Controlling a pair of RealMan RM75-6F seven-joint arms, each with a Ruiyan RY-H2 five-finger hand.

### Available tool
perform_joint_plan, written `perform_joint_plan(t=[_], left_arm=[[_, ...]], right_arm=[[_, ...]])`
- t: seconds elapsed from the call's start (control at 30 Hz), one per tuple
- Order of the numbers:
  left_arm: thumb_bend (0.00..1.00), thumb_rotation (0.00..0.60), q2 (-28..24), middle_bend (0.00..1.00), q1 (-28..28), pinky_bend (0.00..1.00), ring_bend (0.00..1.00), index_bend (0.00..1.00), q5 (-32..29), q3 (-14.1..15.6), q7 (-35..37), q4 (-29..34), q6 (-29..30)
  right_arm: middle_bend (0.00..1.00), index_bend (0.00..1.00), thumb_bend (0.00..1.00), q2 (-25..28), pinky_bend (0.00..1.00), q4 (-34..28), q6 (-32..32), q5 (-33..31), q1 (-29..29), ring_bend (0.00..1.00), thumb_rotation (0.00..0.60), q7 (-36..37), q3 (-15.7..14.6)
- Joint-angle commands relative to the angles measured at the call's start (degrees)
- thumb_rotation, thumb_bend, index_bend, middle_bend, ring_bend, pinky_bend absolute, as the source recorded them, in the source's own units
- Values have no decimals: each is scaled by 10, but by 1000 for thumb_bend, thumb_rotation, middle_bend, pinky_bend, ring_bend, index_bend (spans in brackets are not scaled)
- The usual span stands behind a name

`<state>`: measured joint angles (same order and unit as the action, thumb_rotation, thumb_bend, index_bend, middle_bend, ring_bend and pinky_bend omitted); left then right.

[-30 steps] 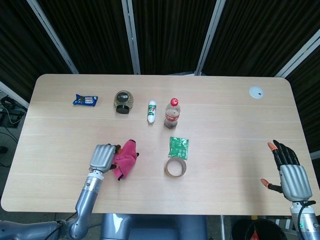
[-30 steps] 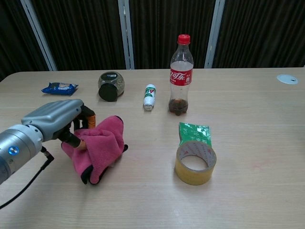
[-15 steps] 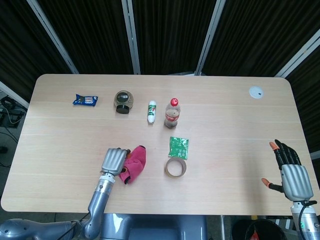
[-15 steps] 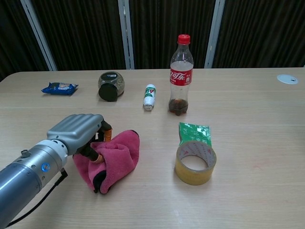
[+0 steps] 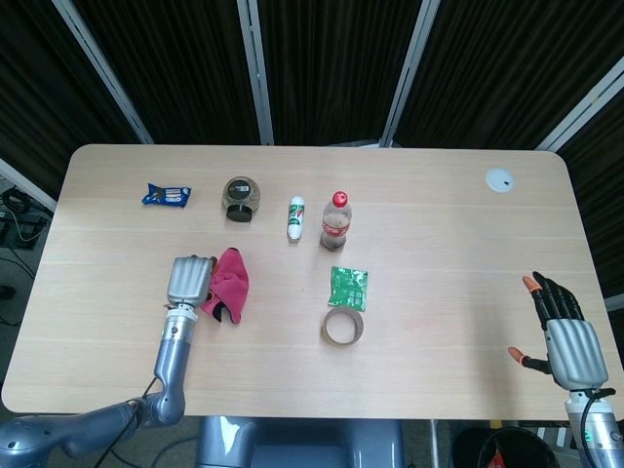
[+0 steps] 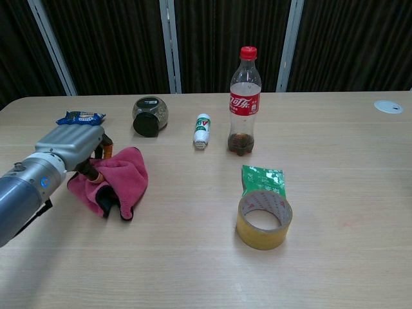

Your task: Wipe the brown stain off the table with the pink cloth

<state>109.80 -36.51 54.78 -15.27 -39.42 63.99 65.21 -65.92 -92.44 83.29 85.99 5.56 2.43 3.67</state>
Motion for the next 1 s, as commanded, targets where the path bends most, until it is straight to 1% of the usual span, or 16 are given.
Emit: perform_joint_plan(t=[0.03,0.1,0.3,0.5,0.73,0.87,1.0], left_arm=[[586,600,-17,591,6,603,500,852,0,3,0,-15,-2],[586,600,-30,591,11,603,500,852,-1,6,3,-27,-4],[586,600,-50,591,18,603,500,852,-13,-1,11,-46,-11],[587,600,-50,591,16,603,500,852,-12,1,15,-30,-15],[587,600,-26,591,12,603,500,852,-1,12,19,27,-9],[585,600,-2,592,9,603,500,852,1,18,20,52,-5],[586,600,20,591,1,603,500,852,0,20,5,73,-1]], right_arm=[[0,25,11,0,80,-1,1,0,0,0,600,-3,0],[0,25,10,-1,80,-2,1,-1,-1,0,600,-6,0],[0,25,11,-1,80,-2,0,-2,0,0,600,-9,0],[0,24,10,-1,80,-2,-1,-2,0,0,600,-8,0],[0,25,11,1,80,-2,1,-1,-1,0,600,-6,-1],[0,25,10,2,80,-1,1,0,-1,0,600,-5,-1],[0,25,11,2,80,-1,3,0,-2,0,600,-4,-1]])
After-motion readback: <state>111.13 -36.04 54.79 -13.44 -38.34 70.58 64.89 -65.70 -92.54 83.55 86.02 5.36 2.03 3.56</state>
